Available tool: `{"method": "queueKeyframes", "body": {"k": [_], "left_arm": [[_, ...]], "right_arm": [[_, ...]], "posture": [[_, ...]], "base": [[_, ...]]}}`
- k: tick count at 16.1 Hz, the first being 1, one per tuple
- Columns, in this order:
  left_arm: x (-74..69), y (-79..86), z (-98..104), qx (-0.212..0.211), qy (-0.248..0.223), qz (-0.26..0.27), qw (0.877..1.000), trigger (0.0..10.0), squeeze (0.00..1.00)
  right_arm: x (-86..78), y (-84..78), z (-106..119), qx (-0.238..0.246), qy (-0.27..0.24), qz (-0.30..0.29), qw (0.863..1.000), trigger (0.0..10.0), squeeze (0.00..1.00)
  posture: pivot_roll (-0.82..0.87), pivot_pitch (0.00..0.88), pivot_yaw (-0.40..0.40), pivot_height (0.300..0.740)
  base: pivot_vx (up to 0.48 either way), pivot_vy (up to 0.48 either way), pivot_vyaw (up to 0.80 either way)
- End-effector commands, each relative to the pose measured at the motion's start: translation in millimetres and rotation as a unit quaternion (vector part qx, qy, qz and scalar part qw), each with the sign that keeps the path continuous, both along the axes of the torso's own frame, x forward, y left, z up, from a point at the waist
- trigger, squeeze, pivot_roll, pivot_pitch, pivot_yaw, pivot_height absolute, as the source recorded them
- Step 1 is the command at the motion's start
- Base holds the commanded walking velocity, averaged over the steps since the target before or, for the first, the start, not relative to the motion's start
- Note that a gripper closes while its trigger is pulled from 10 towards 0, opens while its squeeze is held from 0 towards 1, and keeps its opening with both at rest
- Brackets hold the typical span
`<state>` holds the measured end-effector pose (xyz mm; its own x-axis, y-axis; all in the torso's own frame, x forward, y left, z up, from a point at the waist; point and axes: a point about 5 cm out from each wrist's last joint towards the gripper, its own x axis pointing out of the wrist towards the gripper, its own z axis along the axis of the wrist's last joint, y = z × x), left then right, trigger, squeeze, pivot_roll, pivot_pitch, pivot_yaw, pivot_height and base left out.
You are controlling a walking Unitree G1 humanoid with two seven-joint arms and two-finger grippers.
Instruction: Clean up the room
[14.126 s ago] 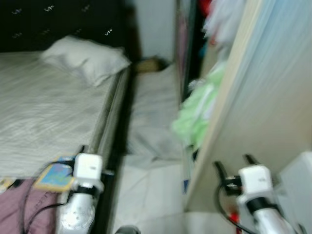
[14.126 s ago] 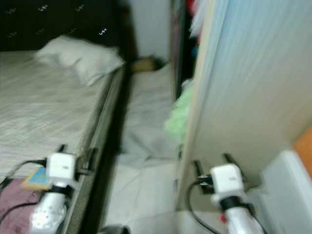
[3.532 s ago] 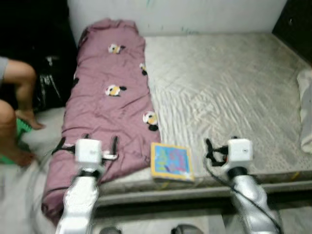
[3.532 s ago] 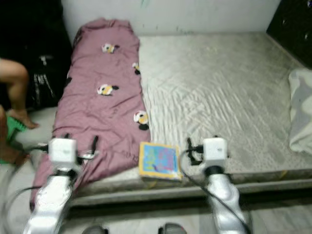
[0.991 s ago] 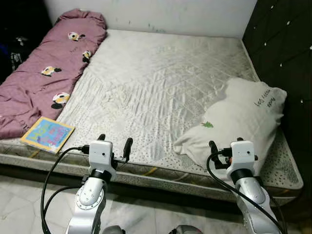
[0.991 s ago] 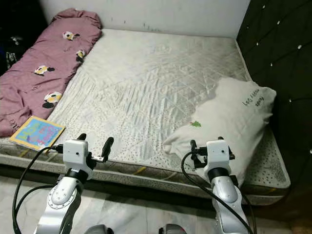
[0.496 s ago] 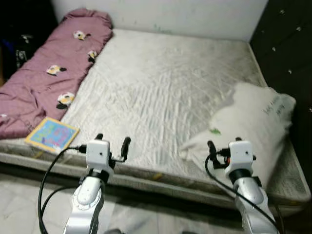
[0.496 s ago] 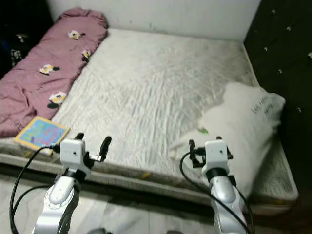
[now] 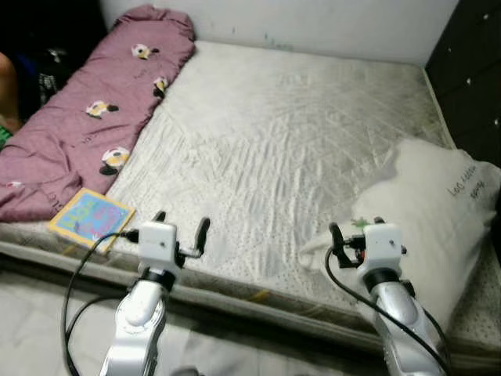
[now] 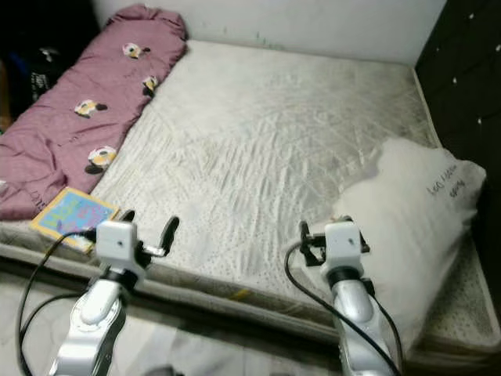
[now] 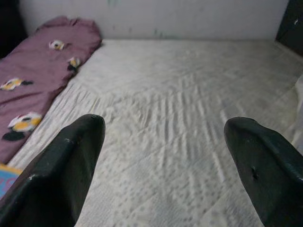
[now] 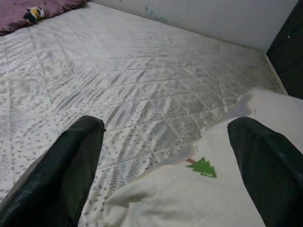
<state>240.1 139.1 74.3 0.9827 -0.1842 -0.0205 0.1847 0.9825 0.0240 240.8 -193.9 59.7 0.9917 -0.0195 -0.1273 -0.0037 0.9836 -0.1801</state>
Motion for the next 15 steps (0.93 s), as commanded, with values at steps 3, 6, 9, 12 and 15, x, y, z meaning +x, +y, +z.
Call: {"method": "queueKeyframes", "body": {"k": [3, 6, 9, 12, 15], "left_arm": [[-2.3, 8.5, -3, 0.012, 0.010, 0.007, 1.000, 10.0, 0.00], [-5.0, 10.1, -4, 0.012, 0.013, 0.006, 1.000, 10.0, 0.00], [-6.4, 5.4, -12, 0.013, 0.030, 0.008, 0.999, 10.0, 0.00], [-1.1, 4.3, -9, 0.007, 0.028, 0.014, 0.999, 10.0, 0.00], [2.6, 4.6, -8, 0.005, 0.027, 0.017, 0.999, 10.0, 0.00]], "right_arm": [[3.4, 4.4, 3, -0.007, -0.004, 0.009, 1.000, 10.0, 0.00], [2.2, 7.0, 2, -0.007, -0.005, 0.011, 1.000, 10.0, 0.00], [-0.6, 5.4, -7, 0.001, 0.009, -0.003, 1.000, 10.0, 0.00], [0.0, 5.0, -7, 0.002, 0.008, -0.008, 1.000, 10.0, 0.00], [3.0, 3.2, -7, -0.001, 0.007, -0.009, 1.000, 10.0, 0.00]], "posture": [[-0.06, 0.055, 0.004, 0.740], [-0.05, 0.046, 0.013, 0.740], [-0.05, 0.021, 0.024, 0.740], [-0.06, 0.020, 0.023, 0.740], [-0.06, 0.011, 0.023, 0.740]], "base": [[0.087, 0.000, 0.00], [0.000, 0.000, 0.00], [0.000, 0.000, -0.80], [0.000, 0.000, -0.60], [0.000, -0.309, 0.00]]}}
